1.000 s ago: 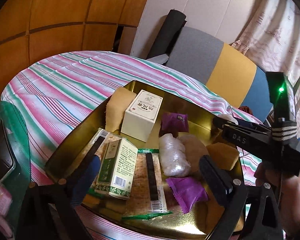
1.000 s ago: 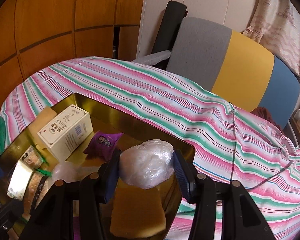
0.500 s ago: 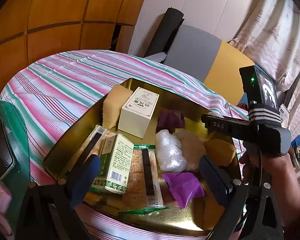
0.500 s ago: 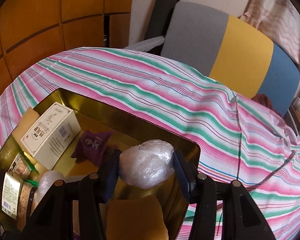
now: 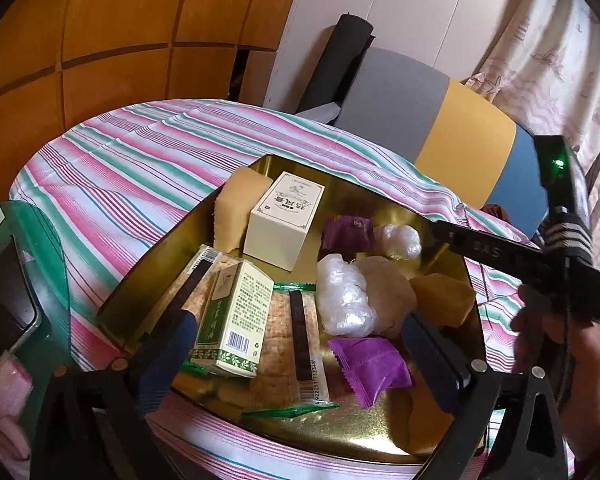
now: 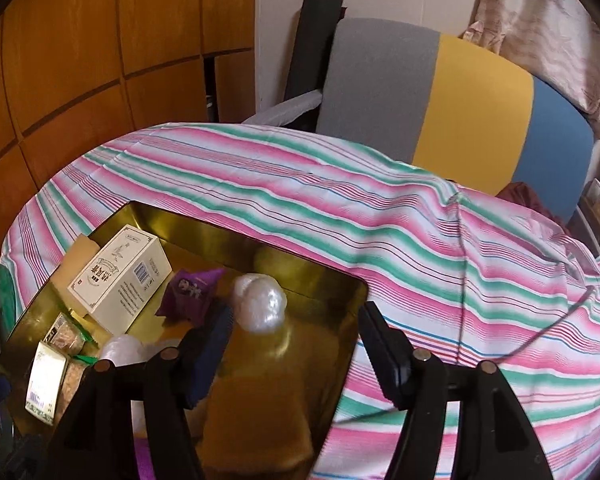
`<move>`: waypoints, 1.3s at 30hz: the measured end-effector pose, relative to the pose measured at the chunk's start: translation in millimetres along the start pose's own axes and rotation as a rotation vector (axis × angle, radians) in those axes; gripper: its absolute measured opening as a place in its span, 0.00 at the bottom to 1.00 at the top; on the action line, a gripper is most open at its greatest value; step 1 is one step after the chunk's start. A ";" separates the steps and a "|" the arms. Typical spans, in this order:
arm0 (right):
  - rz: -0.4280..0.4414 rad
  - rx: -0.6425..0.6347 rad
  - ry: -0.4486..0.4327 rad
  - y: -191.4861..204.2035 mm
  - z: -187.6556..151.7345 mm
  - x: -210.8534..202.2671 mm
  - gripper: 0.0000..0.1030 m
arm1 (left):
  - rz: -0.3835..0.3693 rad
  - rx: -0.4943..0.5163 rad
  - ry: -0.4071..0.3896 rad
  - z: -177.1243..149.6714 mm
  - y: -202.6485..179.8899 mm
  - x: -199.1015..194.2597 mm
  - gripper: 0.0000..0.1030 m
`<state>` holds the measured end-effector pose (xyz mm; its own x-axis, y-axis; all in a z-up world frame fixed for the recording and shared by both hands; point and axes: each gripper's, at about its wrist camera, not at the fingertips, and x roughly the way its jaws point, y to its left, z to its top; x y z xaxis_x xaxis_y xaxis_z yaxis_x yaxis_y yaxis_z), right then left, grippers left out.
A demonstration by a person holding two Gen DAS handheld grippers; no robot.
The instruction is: Organize objects
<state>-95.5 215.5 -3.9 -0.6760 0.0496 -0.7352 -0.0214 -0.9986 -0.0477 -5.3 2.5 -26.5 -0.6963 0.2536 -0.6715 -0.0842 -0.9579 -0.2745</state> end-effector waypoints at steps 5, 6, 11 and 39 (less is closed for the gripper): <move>-0.011 -0.013 -0.003 6.2 -9.5 -16.8 0.64 | 0.029 -0.013 0.015 -0.2 -0.8 -3.3 1.00; -0.013 -0.017 -0.007 9.2 -11.7 -20.6 0.64 | 0.039 -0.012 0.016 0.0 -0.6 -4.4 1.00; 0.009 -0.013 -0.024 21.1 -22.9 -40.6 0.64 | 0.151 0.036 -0.011 2.5 -0.6 -11.0 1.00; -0.048 0.132 -0.009 46.6 -69.3 -96.0 0.66 | 0.318 0.069 0.030 9.2 8.1 -34.8 1.00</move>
<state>19.5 165.3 17.7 -0.6783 0.0974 -0.7283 -0.1497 -0.9887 0.0071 11.7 -15.4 1.0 -0.6745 -0.0567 -0.7361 0.0852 -0.9964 -0.0014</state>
